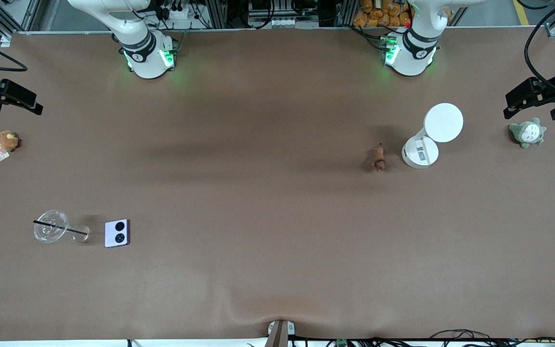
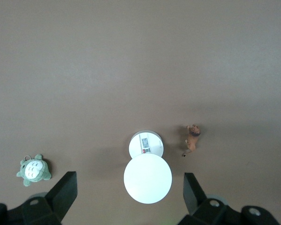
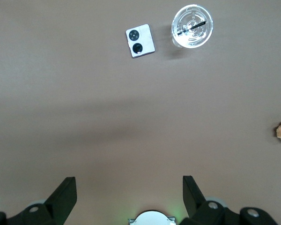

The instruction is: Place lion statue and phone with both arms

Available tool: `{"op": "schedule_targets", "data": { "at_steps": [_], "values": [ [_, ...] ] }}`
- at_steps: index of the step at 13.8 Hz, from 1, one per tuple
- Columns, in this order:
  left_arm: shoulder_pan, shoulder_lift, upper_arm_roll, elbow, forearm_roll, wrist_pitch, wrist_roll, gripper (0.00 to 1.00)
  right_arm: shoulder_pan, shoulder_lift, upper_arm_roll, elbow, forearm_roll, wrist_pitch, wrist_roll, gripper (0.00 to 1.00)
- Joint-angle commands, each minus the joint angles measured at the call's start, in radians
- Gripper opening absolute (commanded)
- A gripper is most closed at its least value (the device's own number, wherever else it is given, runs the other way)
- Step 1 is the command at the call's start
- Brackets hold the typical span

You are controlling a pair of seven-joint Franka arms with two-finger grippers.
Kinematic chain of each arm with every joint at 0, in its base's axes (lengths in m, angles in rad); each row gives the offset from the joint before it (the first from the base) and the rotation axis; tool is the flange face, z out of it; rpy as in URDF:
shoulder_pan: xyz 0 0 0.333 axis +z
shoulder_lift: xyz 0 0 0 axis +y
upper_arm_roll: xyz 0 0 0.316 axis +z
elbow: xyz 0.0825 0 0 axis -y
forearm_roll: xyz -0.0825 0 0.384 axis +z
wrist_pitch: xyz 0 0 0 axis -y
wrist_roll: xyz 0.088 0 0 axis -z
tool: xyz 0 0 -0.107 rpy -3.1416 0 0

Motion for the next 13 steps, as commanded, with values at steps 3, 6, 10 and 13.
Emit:
{"op": "schedule_targets", "data": {
  "at_steps": [3,6,10,13],
  "values": [
    [-0.006,-0.013,-0.013,-0.011,0.019,0.004,-0.011,1.0,0.007,-0.01,-0.001,-0.002,0.004,0.017,0.015,1.0],
    [-0.003,-0.013,-0.013,-0.011,0.019,0.004,-0.008,1.0,0.006,-0.01,-0.001,-0.002,0.004,0.018,0.015,1.0],
    [0.0,-0.013,-0.013,-0.011,0.019,0.004,-0.008,1.0,0.012,-0.004,-0.001,-0.005,0.004,0.023,0.014,1.0],
    [0.002,-0.013,-0.013,-0.013,0.017,0.004,-0.008,1.0,0.017,-0.001,-0.001,-0.005,0.004,0.026,0.014,1.0]
  ]
}}
